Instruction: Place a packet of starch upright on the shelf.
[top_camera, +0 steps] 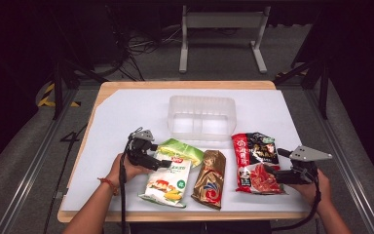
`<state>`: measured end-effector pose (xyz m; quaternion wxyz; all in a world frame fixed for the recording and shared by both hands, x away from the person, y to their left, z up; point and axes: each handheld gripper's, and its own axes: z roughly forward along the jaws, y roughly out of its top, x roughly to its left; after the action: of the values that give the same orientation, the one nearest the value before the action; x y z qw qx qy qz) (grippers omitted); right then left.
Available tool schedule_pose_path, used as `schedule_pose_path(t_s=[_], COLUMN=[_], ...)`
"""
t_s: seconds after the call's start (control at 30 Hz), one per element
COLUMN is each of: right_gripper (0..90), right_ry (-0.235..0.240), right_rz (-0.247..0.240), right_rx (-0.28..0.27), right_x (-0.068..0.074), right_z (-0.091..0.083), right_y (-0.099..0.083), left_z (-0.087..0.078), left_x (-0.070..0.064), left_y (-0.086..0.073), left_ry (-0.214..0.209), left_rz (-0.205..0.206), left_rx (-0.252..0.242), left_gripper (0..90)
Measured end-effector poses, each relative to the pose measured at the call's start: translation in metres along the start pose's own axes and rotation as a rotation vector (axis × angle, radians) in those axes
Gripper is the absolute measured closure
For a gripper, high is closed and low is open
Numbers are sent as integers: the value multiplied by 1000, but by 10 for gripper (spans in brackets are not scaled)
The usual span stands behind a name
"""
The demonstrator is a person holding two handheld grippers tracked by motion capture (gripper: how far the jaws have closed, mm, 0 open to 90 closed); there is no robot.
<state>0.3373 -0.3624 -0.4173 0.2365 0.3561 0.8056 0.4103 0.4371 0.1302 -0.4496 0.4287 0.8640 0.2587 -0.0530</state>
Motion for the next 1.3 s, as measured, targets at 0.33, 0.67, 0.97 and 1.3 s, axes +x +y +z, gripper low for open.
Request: schedule_pose_path(t_s=[0.33, 0.67, 0.97, 1.3], right_gripper=[196, 196, 197, 197], right_ry=[18, 20, 10, 2], right_rz=[0, -2, 2, 12], right_rx=[3, 9, -4, -30], right_x=[1, 1, -1, -2], right_z=[2, 3, 0, -5], right_y=[0, 0, 0, 2], left_z=[12, 7, -8, -53], left_x=[-2, -7, -22, -48], left_y=[6, 0, 2, 3], left_ry=[-20, -63, -22, 33], left_rz=[3, -2, 29, 28], left_rx=[18, -18, -83, -291], left_gripper=[210, 775, 859, 864])
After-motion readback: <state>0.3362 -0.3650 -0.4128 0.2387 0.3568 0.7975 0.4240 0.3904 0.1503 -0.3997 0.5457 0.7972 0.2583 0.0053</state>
